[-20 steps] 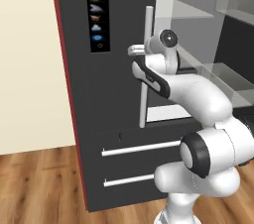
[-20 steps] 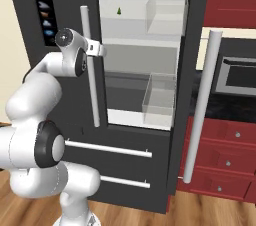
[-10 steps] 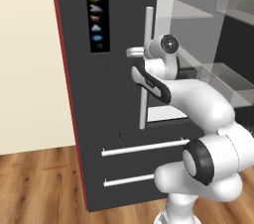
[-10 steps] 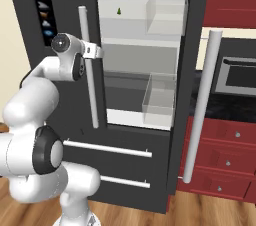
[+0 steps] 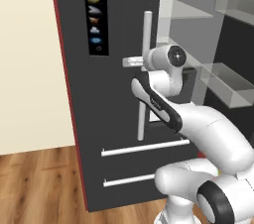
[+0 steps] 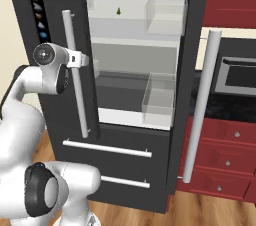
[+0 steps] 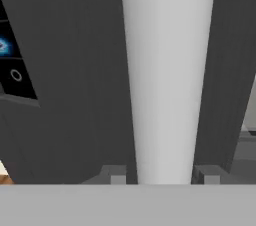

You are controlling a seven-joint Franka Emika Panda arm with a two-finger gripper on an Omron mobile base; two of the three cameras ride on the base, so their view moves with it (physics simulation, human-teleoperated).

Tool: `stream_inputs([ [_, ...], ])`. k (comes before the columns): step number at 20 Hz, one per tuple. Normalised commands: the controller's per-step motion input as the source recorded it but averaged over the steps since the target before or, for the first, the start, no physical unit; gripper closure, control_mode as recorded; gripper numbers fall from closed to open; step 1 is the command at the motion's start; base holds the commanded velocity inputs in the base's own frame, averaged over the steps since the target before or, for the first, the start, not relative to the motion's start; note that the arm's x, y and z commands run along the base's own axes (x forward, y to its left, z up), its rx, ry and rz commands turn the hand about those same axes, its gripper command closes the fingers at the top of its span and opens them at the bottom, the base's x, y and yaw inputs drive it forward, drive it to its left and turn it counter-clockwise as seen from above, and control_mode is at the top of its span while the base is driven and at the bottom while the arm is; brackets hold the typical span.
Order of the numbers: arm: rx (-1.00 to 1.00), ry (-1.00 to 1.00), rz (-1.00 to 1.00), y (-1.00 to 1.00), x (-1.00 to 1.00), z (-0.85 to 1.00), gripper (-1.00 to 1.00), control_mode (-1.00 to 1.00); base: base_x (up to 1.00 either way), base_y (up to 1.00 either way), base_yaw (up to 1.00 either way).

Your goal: There is a bowl on the dining counter. Grab a lemon wedge from the fridge and place it in the bowl. Then get the liquor bottle and glass cup from the cabinet and place them next to the bowl.

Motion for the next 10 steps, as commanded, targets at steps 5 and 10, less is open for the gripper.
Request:
stream_inputs([
  [5,0.03,0.00,0.14,0.83,-0.92,0.65,1.00,-1.00,0.00,0.00,0.00],
  [10,0.02,0.00,0.14,0.92,-0.94,0.70,1.00,-1.00,0.00,0.00,0.00],
])
